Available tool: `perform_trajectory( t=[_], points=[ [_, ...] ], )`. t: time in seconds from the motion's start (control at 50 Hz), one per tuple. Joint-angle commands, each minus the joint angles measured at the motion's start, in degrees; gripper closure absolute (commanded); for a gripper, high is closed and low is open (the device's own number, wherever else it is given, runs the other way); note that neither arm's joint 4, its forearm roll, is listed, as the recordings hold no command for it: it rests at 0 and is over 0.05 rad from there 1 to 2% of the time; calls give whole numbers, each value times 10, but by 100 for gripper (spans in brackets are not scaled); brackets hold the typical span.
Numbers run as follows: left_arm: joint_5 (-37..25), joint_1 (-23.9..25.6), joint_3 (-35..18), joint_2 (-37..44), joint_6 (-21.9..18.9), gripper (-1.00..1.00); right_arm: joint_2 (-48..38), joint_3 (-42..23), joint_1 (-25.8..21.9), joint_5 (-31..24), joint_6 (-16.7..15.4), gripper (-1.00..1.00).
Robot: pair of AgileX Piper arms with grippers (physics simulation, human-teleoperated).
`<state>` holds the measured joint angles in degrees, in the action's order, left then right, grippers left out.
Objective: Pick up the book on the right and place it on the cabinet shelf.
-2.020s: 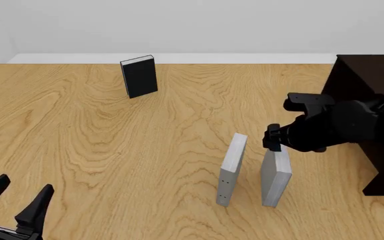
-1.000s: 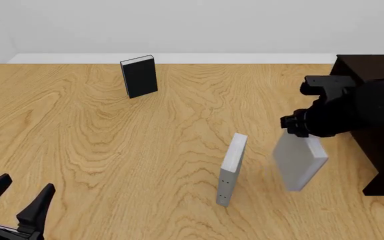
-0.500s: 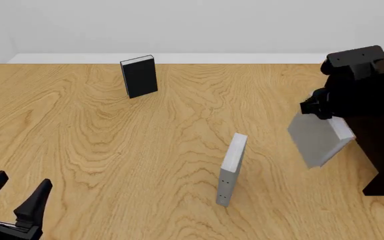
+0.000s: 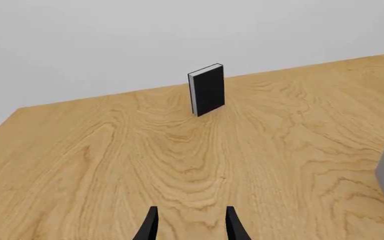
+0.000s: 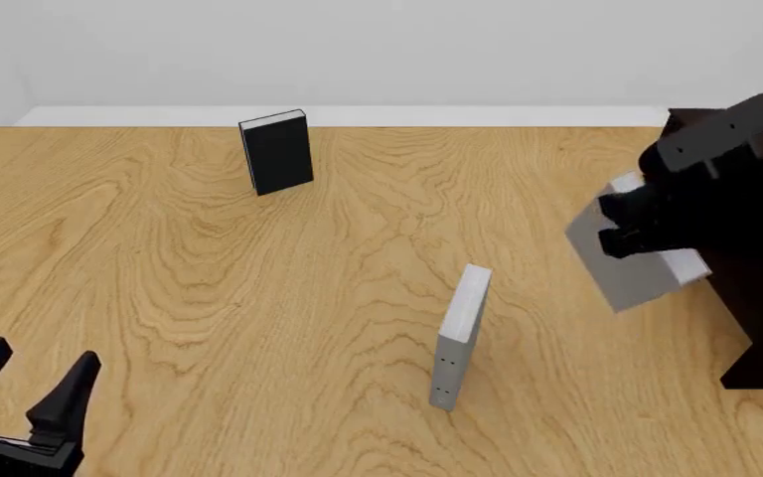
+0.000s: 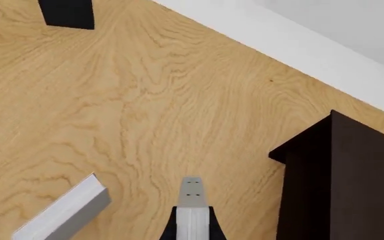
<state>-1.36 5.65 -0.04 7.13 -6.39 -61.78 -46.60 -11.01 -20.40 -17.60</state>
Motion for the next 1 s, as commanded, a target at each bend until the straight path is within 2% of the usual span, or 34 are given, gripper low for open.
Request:
perform_trajectory(
  t=[0.02,0.06,0.1,0.16,0.2,0.36,0.48,0.52,0.56,0.66,0.76,0.92,1.0],
  points=[
    [5,-3,0,5,-4,-100,57,63,-19,87,-60,100],
    [15,-5,0,14,-3,-100,73,80,-23,107,-82,100],
    [9,-1,0,7,-7,-100,76,84,-22,112,-89,100],
    [13,-4,0,12,-3,-100,92,98,-21,134,-122,100],
    [12,-3,0,10,-3,-100,99,116,-23,158,-164,100],
    [18,-10,0,16,-5,-100,101,139,-39,209,-204,100],
    [14,-8,0,11,-4,-100,93,209,-47,315,-293,100],
    [21,-8,0,18,-4,-100,89,214,-46,323,-287,100],
    [20,-6,0,17,-5,-100,84,229,-41,348,-300,100],
    [22,-8,0,17,-4,-100,50,282,-59,448,-375,100],
    [18,-6,0,12,-5,-100,9,313,-63,530,-430,100],
    [25,-5,0,21,-5,-100,-46,338,-43,629,-485,100],
    [31,-2,0,29,-6,-100,-85,348,-52,685,-514,100]
  ],
)
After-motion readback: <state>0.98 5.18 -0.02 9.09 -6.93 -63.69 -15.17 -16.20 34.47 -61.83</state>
